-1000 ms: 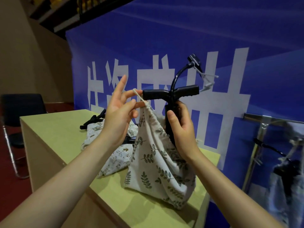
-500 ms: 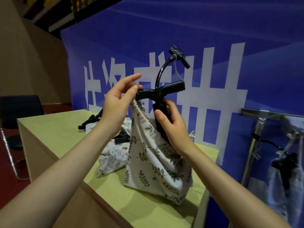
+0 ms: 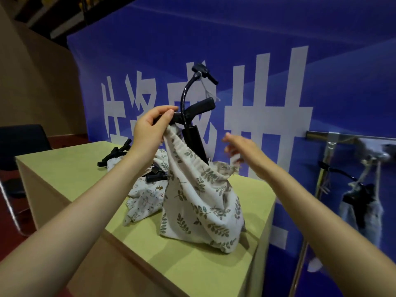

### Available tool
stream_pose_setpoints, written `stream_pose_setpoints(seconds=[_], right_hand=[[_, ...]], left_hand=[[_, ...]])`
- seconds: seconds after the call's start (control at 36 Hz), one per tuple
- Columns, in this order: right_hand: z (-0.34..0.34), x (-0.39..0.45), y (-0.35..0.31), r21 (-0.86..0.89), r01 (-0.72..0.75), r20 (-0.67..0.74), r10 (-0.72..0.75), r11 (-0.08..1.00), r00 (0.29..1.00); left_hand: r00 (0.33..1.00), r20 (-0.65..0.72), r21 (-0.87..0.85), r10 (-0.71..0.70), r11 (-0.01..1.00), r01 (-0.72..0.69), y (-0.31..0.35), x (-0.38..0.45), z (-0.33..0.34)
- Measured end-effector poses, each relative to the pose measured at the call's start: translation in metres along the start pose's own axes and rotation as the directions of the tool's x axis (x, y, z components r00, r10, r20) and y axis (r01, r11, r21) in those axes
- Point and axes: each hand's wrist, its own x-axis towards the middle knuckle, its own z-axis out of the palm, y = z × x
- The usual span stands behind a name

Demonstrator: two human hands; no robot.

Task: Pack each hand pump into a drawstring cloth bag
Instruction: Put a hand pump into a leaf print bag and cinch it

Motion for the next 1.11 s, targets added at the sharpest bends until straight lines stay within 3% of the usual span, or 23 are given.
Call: stream_pose_setpoints(seconds=[0.06,0.14,0.36,0.44,0.53,0.61,0.81,0.92,1.03,1.11], right_hand=[[-0.004,-0.009,0.011,-0.082,-0.171,0.17,0.182,0.982,0.968],[0.0,-0.02,0.024,-0.24,-0.182,0.298,0.251,0.954,0.921],[-0.017,-0.018,0.028,-0.177,-0.119,-0.002,0.12,0.977,0.993],[-0.025,-0.011,0.014,0.093,-0.152,-0.05,0.157,0.984,0.986],[-0.035,0.003,-0.006,0.451,-0.149,-0.038,0.186,0.88,0.982],[-0.044,0.017,-0.033,0.578,-0.11,0.001,0.135,0.808,0.991],[-0.034,0.036,-0.081,0.393,-0.023,-0.184,0.103,0.919,0.978],[-0.022,0.03,-0.097,0.028,0.139,-0.246,-0.128,0.99,0.961],[-0.02,0.023,-0.103,-0.339,0.224,-0.268,-0.322,0.914,0.908],[-0.011,0.014,-0.11,-0.606,0.299,-0.224,-0.518,0.738,0.826]], left_hand=[[1.0,-0.014,-0.003,-0.001,1.0,0.001,-0.001,0.002,0.001],[1.0,-0.018,-0.006,0.023,1.0,-0.024,-0.001,0.002,0.005],[0.996,-0.066,0.028,0.065,0.998,-0.063,-0.001,0.003,0.007],[0.994,-0.068,0.061,0.081,0.995,-0.077,-0.001,0.002,0.007],[0.994,-0.052,0.067,0.101,0.993,-0.098,0.004,0.0,0.009],[0.992,-0.024,0.075,0.122,0.99,-0.12,0.011,-0.002,0.013],[0.981,0.046,0.12,0.187,0.974,-0.191,0.027,-0.007,0.025],[0.983,0.041,0.166,0.177,0.969,-0.182,0.034,-0.008,0.03],[0.989,0.008,0.2,0.15,0.969,-0.149,0.038,-0.008,0.031],[0.986,0.0,0.242,0.17,0.956,-0.164,0.043,-0.011,0.038]])
